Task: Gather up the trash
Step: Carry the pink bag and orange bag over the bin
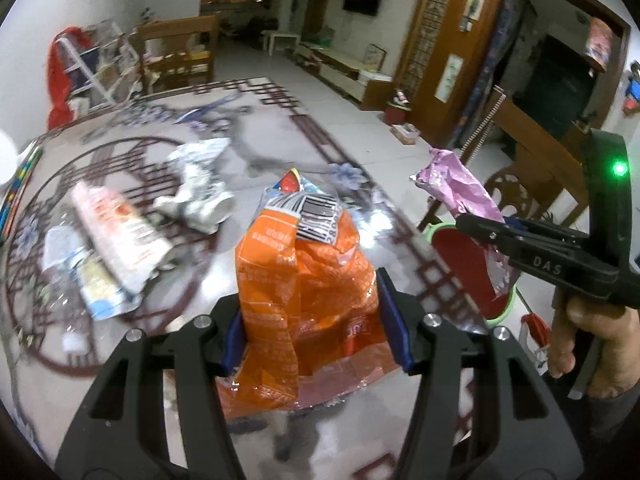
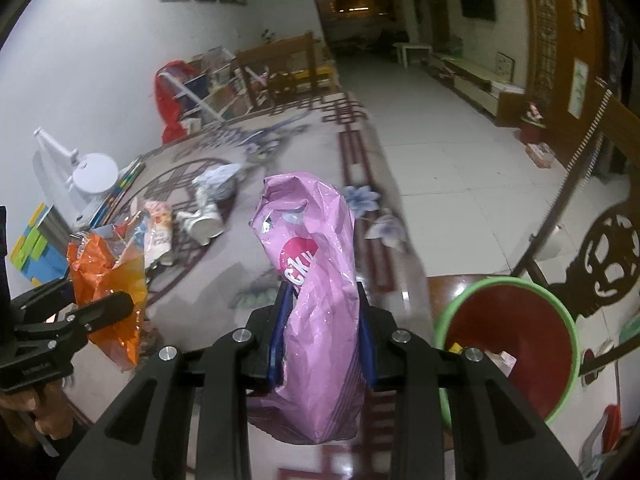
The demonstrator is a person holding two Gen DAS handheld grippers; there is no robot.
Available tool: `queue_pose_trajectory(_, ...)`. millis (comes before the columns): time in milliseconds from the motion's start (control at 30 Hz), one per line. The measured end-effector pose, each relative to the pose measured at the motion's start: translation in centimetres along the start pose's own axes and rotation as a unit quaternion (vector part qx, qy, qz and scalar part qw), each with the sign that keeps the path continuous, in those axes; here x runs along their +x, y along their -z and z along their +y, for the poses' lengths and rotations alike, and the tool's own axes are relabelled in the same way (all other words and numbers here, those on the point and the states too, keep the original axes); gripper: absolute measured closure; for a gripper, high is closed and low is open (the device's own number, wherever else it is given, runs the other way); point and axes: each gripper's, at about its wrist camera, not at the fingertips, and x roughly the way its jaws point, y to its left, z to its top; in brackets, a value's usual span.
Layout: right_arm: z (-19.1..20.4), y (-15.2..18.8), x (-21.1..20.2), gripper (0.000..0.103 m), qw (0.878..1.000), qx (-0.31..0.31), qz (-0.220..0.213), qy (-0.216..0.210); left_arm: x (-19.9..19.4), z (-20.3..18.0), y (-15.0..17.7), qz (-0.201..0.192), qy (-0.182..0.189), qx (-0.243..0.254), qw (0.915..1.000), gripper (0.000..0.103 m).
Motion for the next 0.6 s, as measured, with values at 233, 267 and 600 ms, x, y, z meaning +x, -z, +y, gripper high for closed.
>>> queue_pose_trajectory(233,-3.7,0.0,-1.6,0.074,0.999,0.040,-0.018,0.015,2.4,-4.1,-1.3,0.005,0.035,0.033,0.9988,0.049)
queue_pose_trajectory(267,-4.2,0.0,-1.9,0.074,0.999,0.046,-0.021,0.016,2.7,-4.6,-1.4,0.006,0.039,0.037,0.9985,0.049)
queue_pose_trajectory(600,-12.1,-0.5,-6.0,0.074,0.989,0.127,-0.063,0.049,5.9,-11.0,-3.2,0.017,0.103,0.077,0.9916,0.049)
